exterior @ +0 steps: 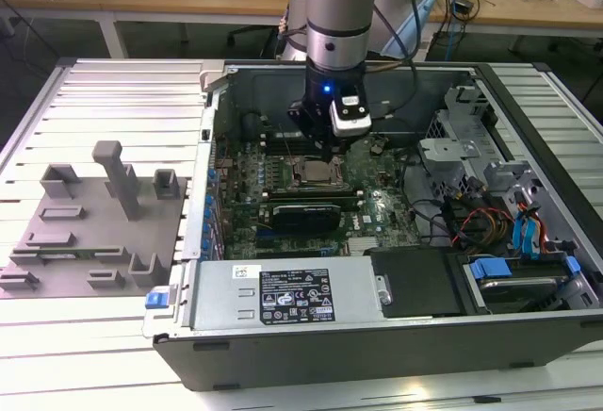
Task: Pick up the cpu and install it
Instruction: 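Close the cpu cover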
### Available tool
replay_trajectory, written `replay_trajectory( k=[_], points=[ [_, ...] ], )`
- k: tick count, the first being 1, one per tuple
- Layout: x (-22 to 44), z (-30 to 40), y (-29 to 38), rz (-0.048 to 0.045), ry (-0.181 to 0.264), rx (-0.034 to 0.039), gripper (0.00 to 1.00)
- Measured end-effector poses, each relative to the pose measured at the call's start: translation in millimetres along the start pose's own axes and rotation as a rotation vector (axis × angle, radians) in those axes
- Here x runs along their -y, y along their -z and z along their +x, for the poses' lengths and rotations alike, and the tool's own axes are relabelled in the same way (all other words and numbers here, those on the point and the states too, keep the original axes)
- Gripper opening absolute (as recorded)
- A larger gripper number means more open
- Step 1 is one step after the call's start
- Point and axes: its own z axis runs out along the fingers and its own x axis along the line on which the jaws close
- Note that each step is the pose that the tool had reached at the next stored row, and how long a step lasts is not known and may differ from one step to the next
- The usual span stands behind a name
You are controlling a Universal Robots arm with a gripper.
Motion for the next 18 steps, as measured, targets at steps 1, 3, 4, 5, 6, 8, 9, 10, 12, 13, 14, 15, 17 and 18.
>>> replay_trajectory(
  k=[1,3,4,5,6,8,9,10,12,13,14,15,17,18],
  points=[
    [0.0,0.0,-0.4,-0.0017,0.032,0.0001,0.11],
    [0.0,0.0,-0.7,-0.0033,0.07,0.0001,0.11],
    [0.0,0.0,-1.0,-0.0042,0.088,0.0001,0.11],
    [0.1,0.0,-1.2,-0.0051,0.106,0.0002,0.11],
    [0.0,0.0,-1.6,-0.0067,0.137,0.0003,0.11],
    [-0.1,0.1,-2.3,-0.0102,0.208,0.0005,0.11],
    [-0.1,0.1,-2.4,-0.0108,0.219,0.0005,0.11],
    [-0.1,0.1,-2.4,-0.0111,0.223,0.0005,0.11],
    [0.0,0.1,-2.3,-0.0109,0.223,0.0005,0.11],
    [0.0,0.1,-2.3,-0.0109,0.223,0.0005,0.11],
    [0.0,0.1,-2.3,-0.011,0.223,0.0005,0.11],
    [0.0,0.1,-2.3,-0.011,0.223,0.0005,0.11],
    [0.0,0.1,-2.3,-0.011,0.224,0.0005,0.11],
    [0.0,0.2,-2.4,-0.0111,0.224,0.0005,0.11]
  ],
)
